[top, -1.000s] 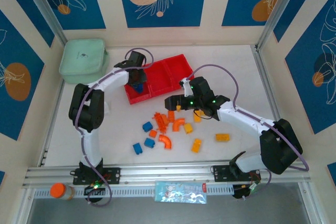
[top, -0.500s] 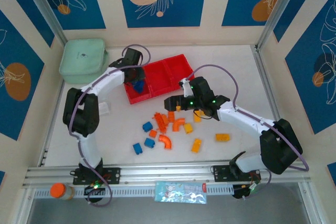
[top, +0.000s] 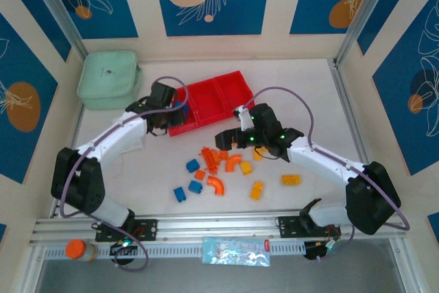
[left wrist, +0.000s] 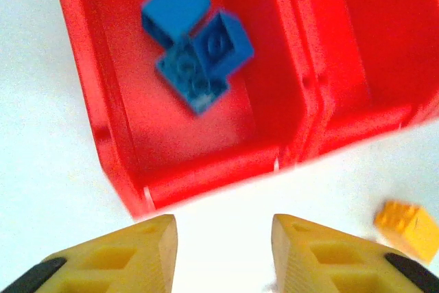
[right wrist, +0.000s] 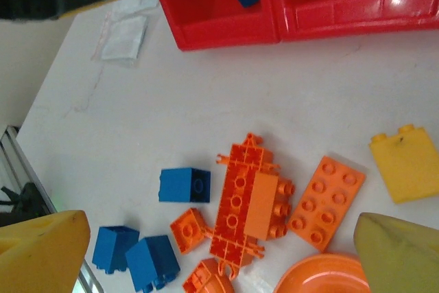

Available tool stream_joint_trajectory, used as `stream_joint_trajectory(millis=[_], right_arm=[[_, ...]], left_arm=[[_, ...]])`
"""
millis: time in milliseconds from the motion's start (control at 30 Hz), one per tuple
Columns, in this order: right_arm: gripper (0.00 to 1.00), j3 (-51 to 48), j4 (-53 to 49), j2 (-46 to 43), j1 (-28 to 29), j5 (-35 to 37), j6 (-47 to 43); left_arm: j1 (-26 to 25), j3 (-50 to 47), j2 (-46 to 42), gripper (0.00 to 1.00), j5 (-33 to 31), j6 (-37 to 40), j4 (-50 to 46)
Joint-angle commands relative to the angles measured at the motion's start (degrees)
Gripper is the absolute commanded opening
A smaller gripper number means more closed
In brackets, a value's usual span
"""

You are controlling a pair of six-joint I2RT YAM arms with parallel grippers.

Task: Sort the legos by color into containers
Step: Pick up the lego from the middle-left of the table.

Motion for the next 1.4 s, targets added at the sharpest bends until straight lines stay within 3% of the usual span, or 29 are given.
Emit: stream_joint_trajectory(millis=[0,333,567,800,1067,1367], right_arm=[[0.99,-2.7,-1.74,-1.0,1.52,-1.34,-0.91],[0.99,-7.22,0.5,-1.11,4.08,0.08,0.41],[0.99,-7.34,0.55,-1.44,3.72,1.57,0.44],[0.99,-7.93,1.58,-1.62,2.67,1.23,1.03],[0.99,-7.71,1.84,-1.28,2.14,0.7,1.1],[0.99,-7.49,2.43,-0.2,1.96,-0.16,1.14]], left_arm=[[-3.8,-3.67,-3.8,0.46,-0.32,-0.72,-4.94],[-14.36,-15.33,-7.89,0.59,-1.21,-11.78,-3.23],[-18.01,-17.62,-4.63,0.65,-1.99,-16.6,1.69],[-18.52,-16.96,0.46,0.72,-3.73,-18.68,4.84],[-18.62,-13.89,5.48,0.72,-5.84,-17.3,2.75],[-18.68,-16.94,5.03,0.61,-5.24,-17.83,3.6]])
